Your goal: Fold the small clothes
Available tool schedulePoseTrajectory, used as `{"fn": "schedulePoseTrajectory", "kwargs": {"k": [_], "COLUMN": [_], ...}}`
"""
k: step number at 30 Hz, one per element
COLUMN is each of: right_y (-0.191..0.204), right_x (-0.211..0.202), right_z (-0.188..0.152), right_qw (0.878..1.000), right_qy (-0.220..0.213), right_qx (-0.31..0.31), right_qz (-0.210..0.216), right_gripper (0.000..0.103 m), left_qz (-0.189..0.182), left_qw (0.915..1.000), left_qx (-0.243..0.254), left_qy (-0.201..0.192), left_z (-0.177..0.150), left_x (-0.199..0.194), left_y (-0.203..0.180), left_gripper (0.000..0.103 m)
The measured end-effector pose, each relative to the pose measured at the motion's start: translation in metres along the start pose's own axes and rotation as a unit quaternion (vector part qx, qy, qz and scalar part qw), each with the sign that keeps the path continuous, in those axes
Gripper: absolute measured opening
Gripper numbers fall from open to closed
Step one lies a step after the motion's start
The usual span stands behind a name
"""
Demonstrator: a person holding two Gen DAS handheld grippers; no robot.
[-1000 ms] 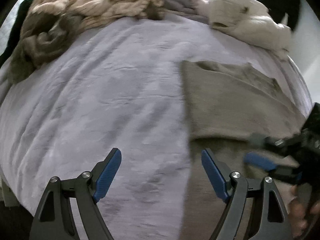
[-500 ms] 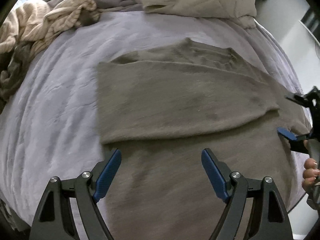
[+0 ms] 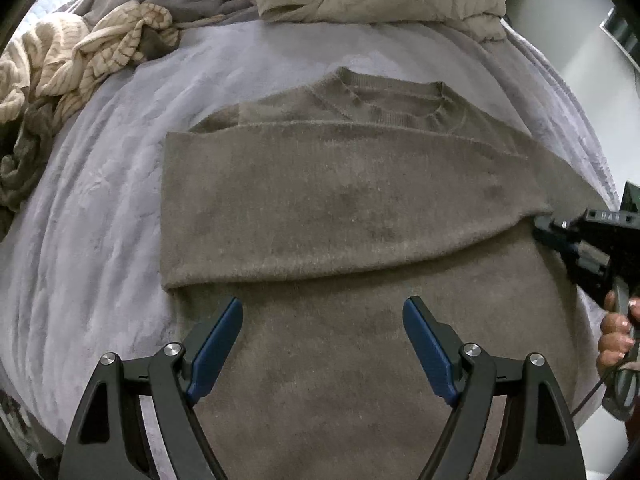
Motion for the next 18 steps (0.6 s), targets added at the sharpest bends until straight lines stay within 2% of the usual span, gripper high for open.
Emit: {"fn": "schedulePoseTrajectory", "kwargs": {"k": [5,7,8,9,11,18], "right_y": [0.005,0.013,0.015,0.017,0.016,-0.005], "right_x": [-0.013,-0.023,-0.030,-0.036,-0.046,-0.068], "right_z": [-0.001,-0.003,-0.005,-0.006,-0.010,-0.020], "right_qw": [1.000,0.999,0.999,0.998,0.998,0.999], "right_qy": [-0.005,-0.016,-0.024,-0.031,-0.031,0.004], "right_qx": [-0.018,-0.037,-0.043,-0.045,-0.038,-0.034], "right_qz": [0.007,0.009,0.013,0.026,0.038,0.034], "right_gripper": [0.014,0.044,0.081,0.095,0.095,0.095], "left_qz": [0.007,0.007,0.006,0.005,0.004,-0.018], "left_qw": [0.9999,0.9998,0.9997,0.9997,0.9995,0.9976], "left_qx": [0.001,0.000,0.003,0.005,0.013,0.045], "left_qy": [0.015,0.020,0.023,0.024,0.029,0.050], "left_z": [-0.005,-0.008,-0.009,-0.009,-0.011,-0.018], "left_x": [-0.004,-0.006,-0.007,-0.008,-0.009,-0.008], "left_y": [-0.012,-0.019,-0.026,-0.032,-0.046,-0.106], "left_gripper": [0.083,0.083,0.083,0.083,0.083,0.083]}}
Point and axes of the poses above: each gripper's, at about its wrist camera, not at the fingertips, and x roughly the way its jaws point, y to its left, z to its top, the point moved 10 cm from there along x, roughly the way its jaws point, and after that the axes turned 5 degrees about y, right-handed, at the moved point
